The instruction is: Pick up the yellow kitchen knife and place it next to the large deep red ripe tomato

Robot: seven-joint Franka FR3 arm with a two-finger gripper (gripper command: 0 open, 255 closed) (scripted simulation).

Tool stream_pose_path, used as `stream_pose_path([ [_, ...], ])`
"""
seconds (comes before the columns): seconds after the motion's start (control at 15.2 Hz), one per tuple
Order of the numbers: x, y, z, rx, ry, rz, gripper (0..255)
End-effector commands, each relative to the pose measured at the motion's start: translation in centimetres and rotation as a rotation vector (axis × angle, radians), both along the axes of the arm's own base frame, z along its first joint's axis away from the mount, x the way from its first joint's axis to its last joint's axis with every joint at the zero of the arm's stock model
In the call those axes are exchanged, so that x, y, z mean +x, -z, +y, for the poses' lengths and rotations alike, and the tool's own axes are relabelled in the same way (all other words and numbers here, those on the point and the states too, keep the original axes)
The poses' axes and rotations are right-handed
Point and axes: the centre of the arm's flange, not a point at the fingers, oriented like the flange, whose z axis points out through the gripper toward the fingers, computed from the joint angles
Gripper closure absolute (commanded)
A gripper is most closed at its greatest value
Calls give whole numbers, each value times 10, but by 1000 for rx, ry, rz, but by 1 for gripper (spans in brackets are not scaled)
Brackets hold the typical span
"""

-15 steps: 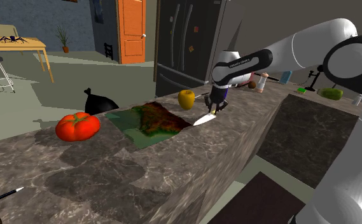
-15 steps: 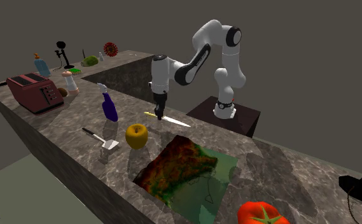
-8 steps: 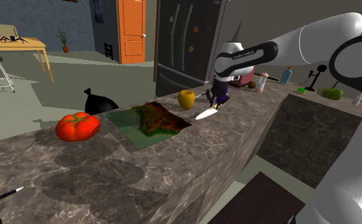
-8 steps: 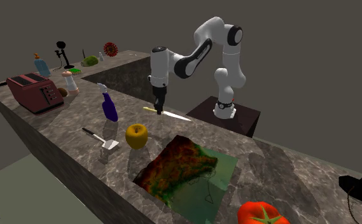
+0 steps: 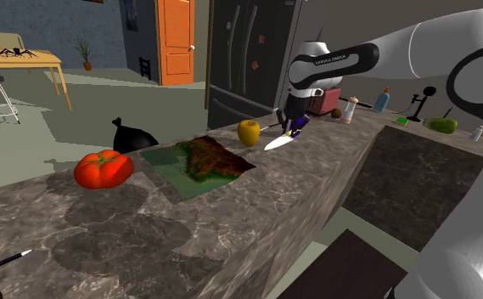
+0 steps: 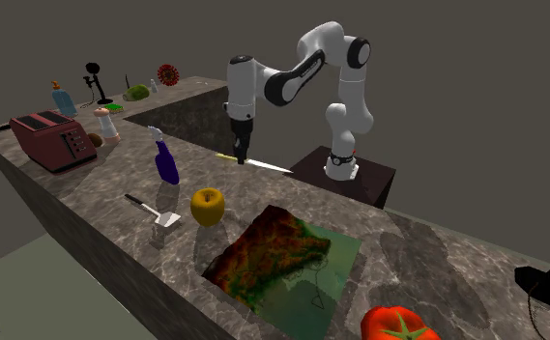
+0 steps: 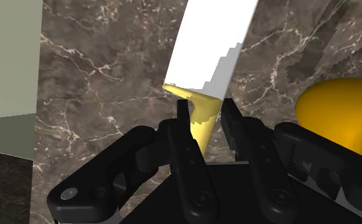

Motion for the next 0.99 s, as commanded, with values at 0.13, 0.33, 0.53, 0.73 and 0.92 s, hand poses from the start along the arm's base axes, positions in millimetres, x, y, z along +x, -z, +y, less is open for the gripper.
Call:
stream_pose_path([
  [0.13,0,-20,0,0,0,1,255],
  [0.33,0,-36,0,0,0,1,255],
  [0.53,-1,-36,26,0,0,1,255],
  [0.73,-2,-36,66,0,0,1,255],
  [0.92,-3,-36,105,0,0,1,255],
])
